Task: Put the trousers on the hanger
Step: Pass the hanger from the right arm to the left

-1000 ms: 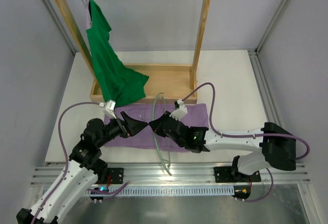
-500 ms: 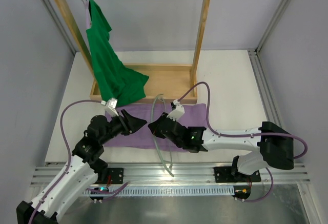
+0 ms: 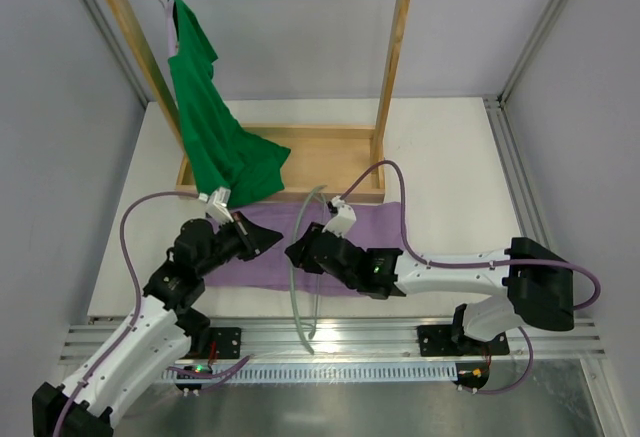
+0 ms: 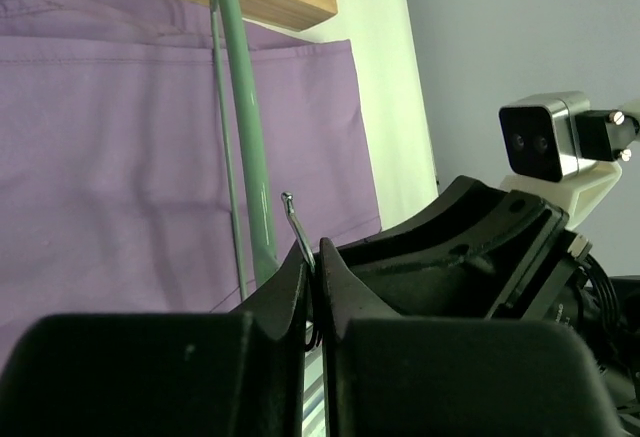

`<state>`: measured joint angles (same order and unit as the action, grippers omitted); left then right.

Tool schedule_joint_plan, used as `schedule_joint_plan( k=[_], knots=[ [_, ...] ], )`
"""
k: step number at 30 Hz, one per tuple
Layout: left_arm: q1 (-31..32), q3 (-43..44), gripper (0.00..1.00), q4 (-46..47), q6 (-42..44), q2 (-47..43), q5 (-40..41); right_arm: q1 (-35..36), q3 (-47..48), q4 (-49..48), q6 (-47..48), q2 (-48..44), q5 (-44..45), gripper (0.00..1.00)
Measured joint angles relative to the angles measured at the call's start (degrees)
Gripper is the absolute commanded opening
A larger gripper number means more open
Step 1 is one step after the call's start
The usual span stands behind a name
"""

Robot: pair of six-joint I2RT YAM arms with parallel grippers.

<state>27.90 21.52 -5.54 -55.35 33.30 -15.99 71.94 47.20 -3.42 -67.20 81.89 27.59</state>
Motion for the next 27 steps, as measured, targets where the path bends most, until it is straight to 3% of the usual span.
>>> schedule_joint_plan(
  k=[8,15,27],
  knots=[
    [0.02,3.85,0.0,-3.34,0.37,0.07,0.44,-0.81,-6.47,-1.73,8.17,-6.73,-8.81,0.39],
    [0.11,6.71,0.0,-9.51,0.92,-0.2,1.64,-0.81,-13.31,-9.75,12.72,-8.24,-18.84,0.4],
    [0.11,8.46,0.0,-20.92,1.81,-4.92,5.97,2.73,-9.77,-16.48,13.49,-2.47,-21.35,0.42]
  ],
)
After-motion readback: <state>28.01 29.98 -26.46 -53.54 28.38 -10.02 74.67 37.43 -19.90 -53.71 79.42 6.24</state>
